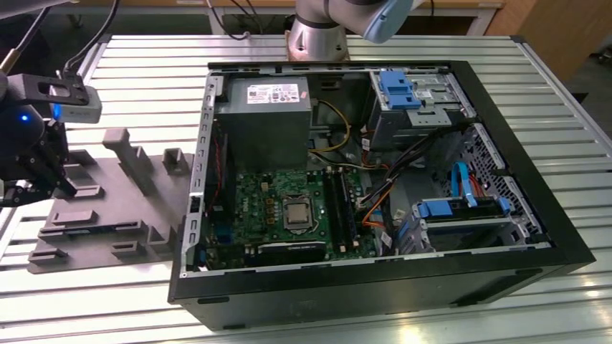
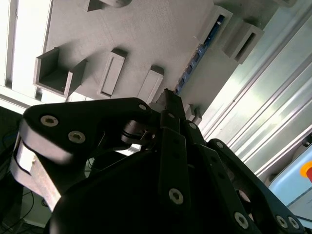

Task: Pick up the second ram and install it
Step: 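Pick up the second ram and move it above second insertion slot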

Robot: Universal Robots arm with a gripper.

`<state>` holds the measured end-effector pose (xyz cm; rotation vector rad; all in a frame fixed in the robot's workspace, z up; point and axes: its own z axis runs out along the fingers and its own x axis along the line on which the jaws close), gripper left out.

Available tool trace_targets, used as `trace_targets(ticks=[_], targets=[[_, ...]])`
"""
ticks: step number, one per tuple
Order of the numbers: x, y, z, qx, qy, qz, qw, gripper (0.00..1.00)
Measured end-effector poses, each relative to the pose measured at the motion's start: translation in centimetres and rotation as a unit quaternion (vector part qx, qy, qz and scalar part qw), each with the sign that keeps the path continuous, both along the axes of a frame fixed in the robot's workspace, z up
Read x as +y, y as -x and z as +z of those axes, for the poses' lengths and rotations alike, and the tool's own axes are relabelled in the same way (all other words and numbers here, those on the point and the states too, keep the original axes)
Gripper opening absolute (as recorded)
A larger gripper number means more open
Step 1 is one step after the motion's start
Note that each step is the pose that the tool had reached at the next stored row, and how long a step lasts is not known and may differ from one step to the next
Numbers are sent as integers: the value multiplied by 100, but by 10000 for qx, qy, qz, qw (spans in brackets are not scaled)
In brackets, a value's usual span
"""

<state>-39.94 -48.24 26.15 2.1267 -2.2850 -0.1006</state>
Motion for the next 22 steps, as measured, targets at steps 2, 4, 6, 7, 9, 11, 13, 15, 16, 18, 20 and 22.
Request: trace_targets(ticks=[2,4,6,7,9,11,13,15,16,18,20,22], targets=[[-5,0,-10,0,0,1,10000,11],[-8,0,-18,0,0,2,10000,11],[-12,0,-26,0,0,4,10000,11],[-13,0,-29,0,0,4,10000,11],[-15,0,-37,0,0,6,10000,11],[-17,0,-43,0,0,7,10000,11],[-18,0,-51,0,0,9,10000,11],[-19,0,-58,0,0,10,10000,11],[-20,0,-62,0,0,11,10000,11],[-21,0,-70,0,0,12,10000,11],[-23,0,-77,0,0,13,10000,11],[-24,0,-84,0,0,14,10000,11]])
